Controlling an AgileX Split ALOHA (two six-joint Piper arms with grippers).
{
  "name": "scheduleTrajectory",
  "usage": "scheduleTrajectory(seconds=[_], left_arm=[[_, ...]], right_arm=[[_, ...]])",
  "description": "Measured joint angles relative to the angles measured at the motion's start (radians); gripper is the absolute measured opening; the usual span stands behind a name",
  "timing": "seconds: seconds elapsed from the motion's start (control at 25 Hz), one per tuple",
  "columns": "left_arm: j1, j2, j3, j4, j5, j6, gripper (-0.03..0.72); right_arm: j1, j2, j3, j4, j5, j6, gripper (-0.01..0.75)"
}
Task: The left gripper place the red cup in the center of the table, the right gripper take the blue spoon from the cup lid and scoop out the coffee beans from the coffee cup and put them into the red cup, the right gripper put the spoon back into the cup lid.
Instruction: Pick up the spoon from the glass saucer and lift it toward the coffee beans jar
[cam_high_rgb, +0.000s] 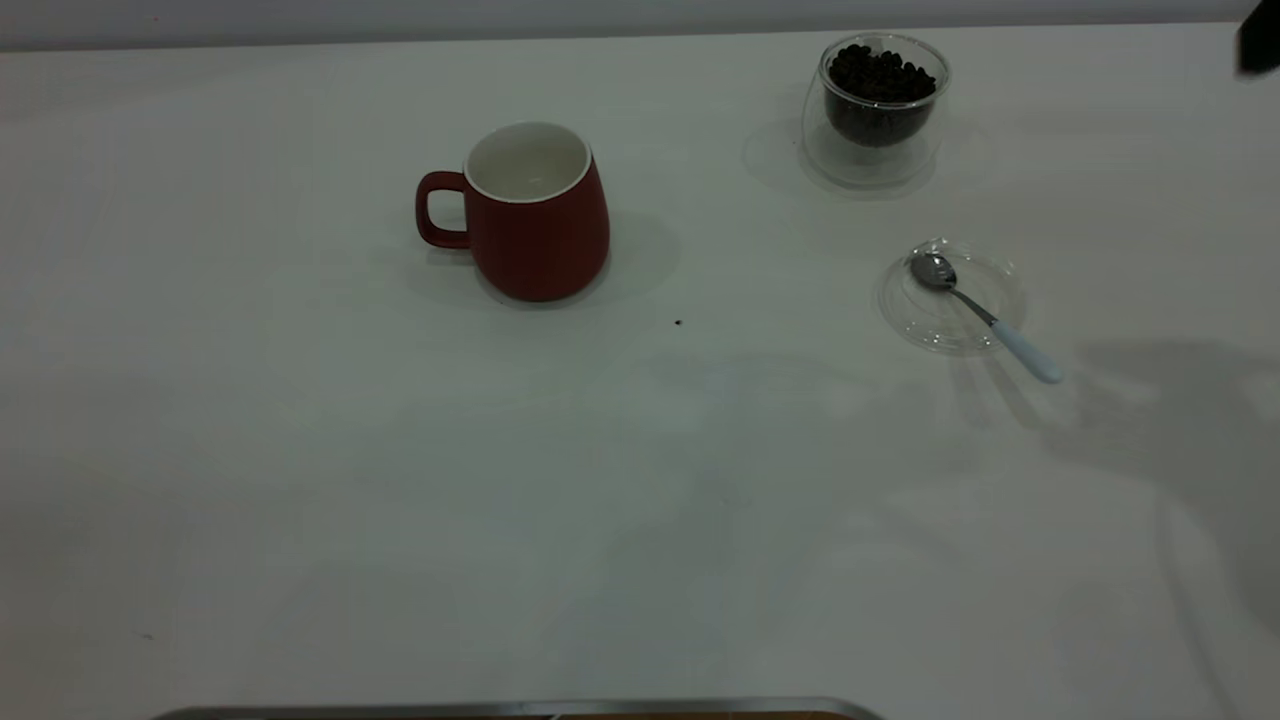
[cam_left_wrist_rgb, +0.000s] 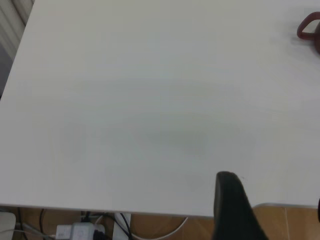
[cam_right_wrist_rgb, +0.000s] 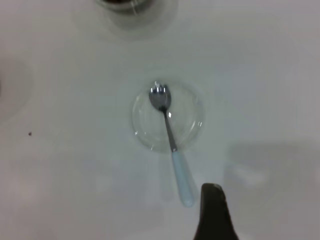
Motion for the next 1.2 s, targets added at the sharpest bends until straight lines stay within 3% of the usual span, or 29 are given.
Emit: scheduleTrajectory(seconds=[0.36, 0.56, 0.84, 1.0, 1.08, 1.2], left_arm=[[0.0, 0.0, 0.0, 0.0, 0.0, 0.002, 0.466], [0.0, 0.0, 0.0, 0.0, 0.0, 0.002, 0.466], [0.0, 0.0, 0.0, 0.0, 0.0, 0.002, 0.466], [0.0, 0.0, 0.0, 0.0, 0.0, 0.002, 0.466], [0.0, 0.0, 0.0, 0.0, 0.0, 0.002, 0.466], [0.0, 0.0, 0.0, 0.0, 0.0, 0.002, 0.466]], right_arm=[[-0.035, 0.129, 0.0, 0.202, -0.007, -0.058, 0.565], [-0.06, 0.185, -0.002, 0.391, -0.007, -0.184, 0.565], [-0.064, 0.315, -0.009, 0.808, -0.036, -0.574, 0.565], [-0.064, 0.392, -0.009, 1.164, -0.057, -0.904, 0.565], [-0.07, 0.448, -0.012, 1.358, -0.01, -1.078, 0.565], [-0.09, 0.485, -0.011, 1.397, 0.034, -1.102, 0.565]])
